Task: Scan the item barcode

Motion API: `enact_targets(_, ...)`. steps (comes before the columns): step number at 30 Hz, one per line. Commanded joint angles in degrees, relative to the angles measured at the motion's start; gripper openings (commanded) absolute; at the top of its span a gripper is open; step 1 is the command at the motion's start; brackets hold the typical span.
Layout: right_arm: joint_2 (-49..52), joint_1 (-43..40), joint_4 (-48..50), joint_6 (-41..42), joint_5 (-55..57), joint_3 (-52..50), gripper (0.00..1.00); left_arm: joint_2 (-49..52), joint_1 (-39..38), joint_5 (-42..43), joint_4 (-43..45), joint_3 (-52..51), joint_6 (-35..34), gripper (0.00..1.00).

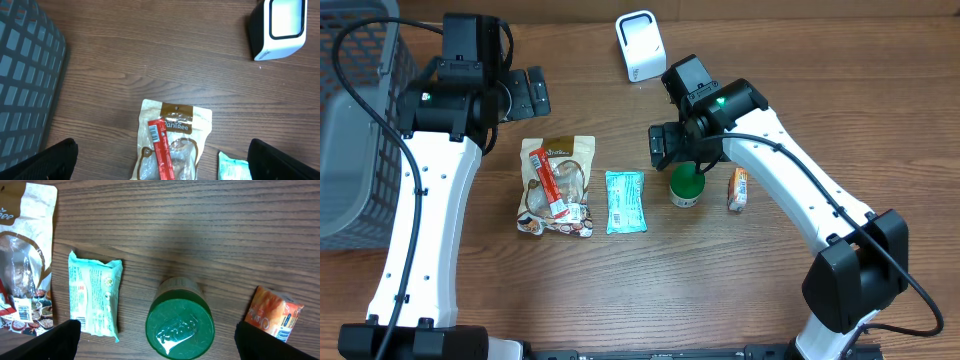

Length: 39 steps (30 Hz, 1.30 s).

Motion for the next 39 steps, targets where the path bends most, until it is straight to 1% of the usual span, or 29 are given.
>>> enact_targets(1,-0.28,0.15,0.39,0.20,-0.33,1.25,1.00,0.09,0.04,-0.52,0.04,0.74,-0.76,1.00)
enact_targets(4,-0.28,0.15,0.79,0.28,-0.63,1.25,1.00,0.09,0.04,-0.52,0.04,0.74,-0.76,1.00)
enact_targets(7,-0.28,0.15,1.42,0.39,-3.34,1.25,1.00,0.09,0.04,-0.52,0.02,0.74,-0.76,1.00)
enact_targets(11,-0.28,0.15,1.57,-0.15,-2.86,1.25,1.00,0.09,0.04,-0.52,0.04,0.74,-0.76,1.00)
enact_targets(13,-0.28,-0.28,1.36,-0.02,-2.64,1.27,0.63,0.09,0.04,-0.52,0.04,0.74,-0.76,1.00)
enact_targets(14,-0.31,-0.72,0.98,0.04,-2.67,1.33,0.52,0.09,0.04,-0.52,0.04,0.74,-0.76,1.00)
enact_targets(15,-0.50,-1.33,0.35,0.48,-2.69,1.68,0.34,0.09,0.04,-0.52,0.02,0.74,-0.76,1.00)
enact_targets(16,-0.66,-1.95,-0.17,0.96,-2.69,2.08,0.07,0.09,0.04,-0.52,0.04,0.74,-0.76,1.00)
enact_targets(17,-1.11,-2.89,-1.27,1.97,-2.69,2.86,0.04,0.09,0.04,-0.52,0.04,0.74,-0.76,1.00)
enact_targets(20,-2.95,-5.68,-5.57,1.62,-2.64,5.97,0.04,0.09,0.04,-0.52,0.02,0.74,-0.76,1.00)
enact_targets(21,-3.65,-6.64,-7.17,1.64,-2.64,7.04,0.06,0.09,0.04,-0.52,0.04,0.74,-0.76,1.00)
enact_targets(22,-4.33,-7.72,-8.68,1.68,-2.69,8.02,0.09,0.09,0.04,-0.52,0.04,0.74,-0.76,1.00)
enact_targets(23,-5.09,-8.87,-10.27,1.68,-2.69,8.83,0.17,0.09,0.04,-0.52,0.04,0.74,-0.76,1.00)
enact_targets(24,-5.62,-9.66,-11.23,1.68,-2.69,9.09,0.39,0.09,0.04,-0.52,0.04,0.74,-0.76,1.00)
enact_targets(25,-6.19,-10.82,-12.31,1.66,-2.64,9.11,0.65,0.09,0.04,-0.52,0.04,0.74,-0.76,1.00)
enact_targets(26,-6.38,-11.85,-13.20,1.64,-2.62,9.11,0.78,0.09,0.04,-0.52,0.04,0.74,-0.76,1.00)
enact_targets(27,-6.40,-12.70,-13.92,1.60,-2.45,9.11,0.80,0.09,0.04,-0.52,0.04,0.74,-0.76,1.00)
enact_targets(32,-6.19,-16.44,-15.23,1.49,-1.31,6.40,0.80,0.09,0.04,-0.52,0.02,0.74,-0.76,1.00)
enact_targets(36,-5.75,-16.90,-14.69,1.51,-0.42,2.97,0.76,0.09,0.04,-0.52,0.04,0.74,-0.76,1.00)
enact_targets(39,-5.75,-16.90,-12.72,1.49,0.37,-0.85,0.71,0.09,0.04,-0.52,0.04,0.74,-0.76,1.00)
